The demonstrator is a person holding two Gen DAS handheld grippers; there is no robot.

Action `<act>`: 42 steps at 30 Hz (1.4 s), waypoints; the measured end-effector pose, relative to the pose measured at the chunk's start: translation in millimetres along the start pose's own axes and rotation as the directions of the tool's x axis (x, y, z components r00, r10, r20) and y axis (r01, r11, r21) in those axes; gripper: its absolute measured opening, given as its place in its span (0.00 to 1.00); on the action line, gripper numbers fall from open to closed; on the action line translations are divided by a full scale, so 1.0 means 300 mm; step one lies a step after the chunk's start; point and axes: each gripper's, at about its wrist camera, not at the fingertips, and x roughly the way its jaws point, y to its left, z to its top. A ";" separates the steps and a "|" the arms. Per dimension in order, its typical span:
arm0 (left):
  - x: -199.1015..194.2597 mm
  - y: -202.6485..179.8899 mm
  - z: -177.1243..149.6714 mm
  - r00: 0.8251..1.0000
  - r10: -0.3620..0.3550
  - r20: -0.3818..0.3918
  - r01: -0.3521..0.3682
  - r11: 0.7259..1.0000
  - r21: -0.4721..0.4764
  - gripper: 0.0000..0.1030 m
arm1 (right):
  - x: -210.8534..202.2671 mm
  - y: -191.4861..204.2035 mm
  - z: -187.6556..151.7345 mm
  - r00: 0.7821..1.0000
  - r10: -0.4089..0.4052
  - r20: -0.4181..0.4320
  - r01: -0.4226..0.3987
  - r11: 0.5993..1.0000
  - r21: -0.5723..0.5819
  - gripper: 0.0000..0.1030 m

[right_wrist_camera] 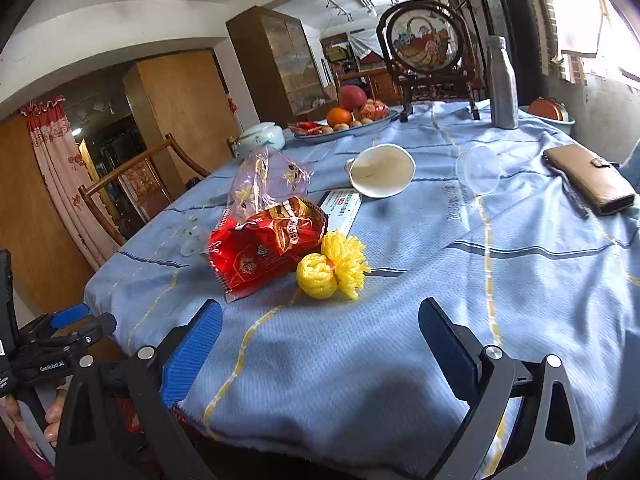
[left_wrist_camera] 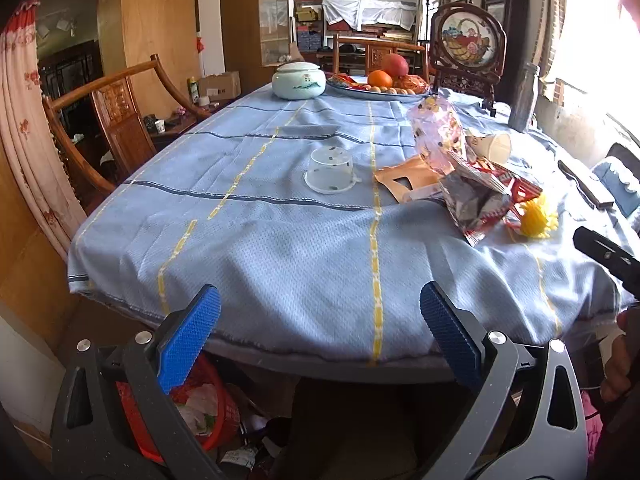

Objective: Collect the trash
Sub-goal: 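Move both empty grippers back over the table, then grasp the yellow yarn flower with the right gripper, then grasp the red snack bag with the left gripper while the right gripper holds the flower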

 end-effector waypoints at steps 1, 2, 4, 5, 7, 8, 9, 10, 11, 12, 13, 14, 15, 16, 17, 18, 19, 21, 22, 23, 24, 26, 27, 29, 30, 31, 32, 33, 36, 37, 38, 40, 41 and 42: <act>0.007 0.005 0.005 1.000 0.000 -0.001 0.000 1.000 -0.002 0.93 | 0.014 0.003 0.008 1.000 0.001 -0.006 -0.001 1.000 0.000 0.94; 0.015 0.008 0.009 1.000 0.001 -0.002 -0.001 1.000 -0.004 0.93 | 0.036 0.008 0.018 1.000 0.000 -0.016 0.000 1.000 -0.001 0.94; 0.032 0.017 0.019 1.000 0.002 -0.005 -0.002 1.000 -0.009 0.93 | 0.070 0.019 0.032 0.999 0.002 -0.036 -0.002 1.000 0.000 0.91; 0.038 0.022 0.021 1.000 0.001 -0.007 -0.001 1.000 -0.012 0.93 | 0.088 0.027 0.038 0.999 0.006 -0.049 -0.006 1.000 0.000 0.89; 0.052 0.029 0.027 1.000 -0.006 -0.015 0.005 1.000 -0.021 0.93 | 0.120 0.038 0.048 0.997 0.007 -0.073 -0.006 1.000 0.002 0.80; 0.058 0.032 0.031 1.000 -0.010 -0.018 0.009 1.000 -0.026 0.93 | 0.137 0.039 0.051 0.996 0.005 -0.086 -0.004 1.000 0.006 0.78; 0.060 0.033 0.033 1.000 -0.013 -0.020 0.012 1.000 -0.028 0.93 | 0.151 0.039 0.053 0.995 0.001 -0.096 0.000 1.000 0.010 0.75; 0.063 0.033 0.035 1.000 -0.016 -0.021 0.015 0.999 -0.028 0.93 | 0.161 0.039 0.052 0.995 -0.007 -0.104 0.008 1.000 0.011 0.71; 0.064 0.032 0.037 1.000 -0.016 -0.021 0.015 1.000 -0.027 0.93 | 0.172 0.038 0.054 0.994 -0.015 -0.110 0.016 1.000 0.012 0.67; 0.065 0.030 0.040 1.000 -0.016 -0.020 0.016 1.000 -0.024 0.93 | 0.178 0.036 0.053 0.993 -0.020 -0.117 0.022 1.000 0.011 0.49; 0.067 0.025 0.042 1.000 -0.018 -0.020 0.017 1.000 -0.022 0.93 | 0.184 0.033 0.050 0.992 -0.017 -0.125 0.019 1.000 0.010 0.32; 0.068 0.020 0.044 1.000 -0.019 -0.020 0.019 1.000 -0.017 0.93 | 0.183 0.025 0.049 0.992 -0.005 -0.123 0.007 1.000 0.016 0.32; 0.071 0.011 0.046 1.000 -0.022 -0.021 0.022 1.000 -0.011 0.93 | 0.173 0.018 0.046 0.994 -0.001 -0.112 0.004 1.000 0.023 0.31; 0.073 0.001 0.048 0.999 -0.025 -0.022 0.025 1.000 -0.005 0.93 | 0.155 0.012 0.044 0.995 -0.007 -0.095 0.010 1.000 0.026 0.31; 0.076 -0.011 0.050 0.999 -0.028 -0.023 0.028 1.000 0.002 0.93 | 0.139 0.005 0.042 0.997 -0.009 -0.078 0.011 1.000 0.028 0.31; 0.081 -0.026 0.054 0.999 -0.033 -0.024 0.033 0.999 0.013 0.93 | 0.124 -0.004 0.044 0.998 -0.008 -0.066 0.010 0.999 0.033 0.31; 0.084 -0.040 0.057 0.999 -0.038 -0.024 0.038 0.999 0.020 0.93 | 0.107 -0.016 0.042 0.999 -0.009 -0.053 0.011 0.999 0.039 0.31; 0.089 -0.072 0.069 0.998 -0.056 -0.021 0.056 0.998 0.034 0.93 | 0.088 -0.043 0.046 0.999 -0.018 -0.041 0.020 0.999 0.048 0.31; 0.091 -0.088 0.075 0.998 -0.066 -0.019 0.067 0.997 0.041 0.93 | 0.078 -0.061 0.044 0.999 -0.024 -0.037 0.026 0.998 0.056 0.31; 0.094 -0.103 0.081 0.997 -0.077 -0.017 0.078 0.996 0.048 0.93 | 0.070 -0.078 0.042 0.999 -0.029 -0.034 0.032 0.997 0.067 0.31; 0.096 -0.125 0.090 0.996 -0.093 -0.013 0.094 0.994 0.059 0.93 | 0.064 -0.098 0.041 0.999 -0.032 -0.032 0.035 0.996 0.081 0.31; 0.102 -0.168 0.103 0.993 -0.118 -0.006 0.118 0.990 0.083 0.93 | 0.055 -0.136 0.038 0.999 -0.033 -0.030 0.036 0.994 0.105 0.31; 0.107 -0.197 0.112 0.992 -0.129 -0.004 0.129 0.987 0.100 0.93 | 0.049 -0.152 0.035 0.999 -0.034 -0.028 0.037 0.993 0.115 0.31; 0.118 -0.239 0.123 0.989 -0.147 -0.004 0.146 0.982 0.122 0.93 | 0.043 -0.172 0.031 0.999 -0.040 -0.024 0.043 0.991 0.127 0.31; 0.126 -0.263 0.130 0.988 -0.157 -0.006 0.157 0.979 0.134 0.93 | 0.040 -0.183 0.033 0.999 -0.041 -0.021 0.043 0.990 0.131 0.31; 0.135 -0.286 0.137 0.986 -0.166 -0.009 0.166 0.975 0.145 0.93 | 0.037 -0.190 0.031 0.999 -0.041 -0.018 0.043 0.990 0.133 0.31; 0.142 -0.303 0.141 0.985 -0.171 -0.010 0.171 0.973 0.153 0.93 | 0.033 -0.196 0.031 0.999 -0.043 -0.015 0.044 0.990 0.136 0.31; 0.151 -0.322 0.148 0.984 -0.177 -0.012 0.177 0.971 0.159 0.93 | 0.031 -0.202 0.031 0.999 -0.044 -0.012 0.045 0.989 0.140 0.31; 0.177 -0.364 0.170 0.979 -0.200 -0.024 0.202 0.966 0.161 0.93 | 0.029 -0.222 0.028 0.999 -0.038 -0.011 0.040 0.988 0.150 0.31; 0.183 -0.376 0.178 0.977 -0.210 -0.027 0.212 0.964 0.160 0.93 | 0.028 -0.224 0.025 0.999 -0.037 -0.011 0.038 0.988 0.152 0.31; 0.188 -0.390 0.185 0.975 -0.221 -0.028 0.222 0.961 0.162 0.93 | 0.029 -0.229 0.024 0.999 -0.035 -0.011 0.037 0.987 0.155 0.31; 0.200 -0.416 0.196 0.973 -0.228 -0.023 0.228 0.957 0.177 0.93 | 0.032 -0.237 0.023 0.999 -0.030 -0.013 0.032 0.987 0.159 0.31; 0.205 -0.431 0.201 0.974 -0.225 -0.018 0.224 0.956 0.191 0.93 | 0.032 -0.240 0.022 1.000 -0.027 -0.014 0.029 0.986 0.162 0.31; 0.213 -0.444 0.207 0.976 -0.218 -0.016 0.217 0.954 0.206 0.93 | 0.033 -0.241 0.021 1.000 -0.024 -0.015 0.026 0.986 0.164 0.31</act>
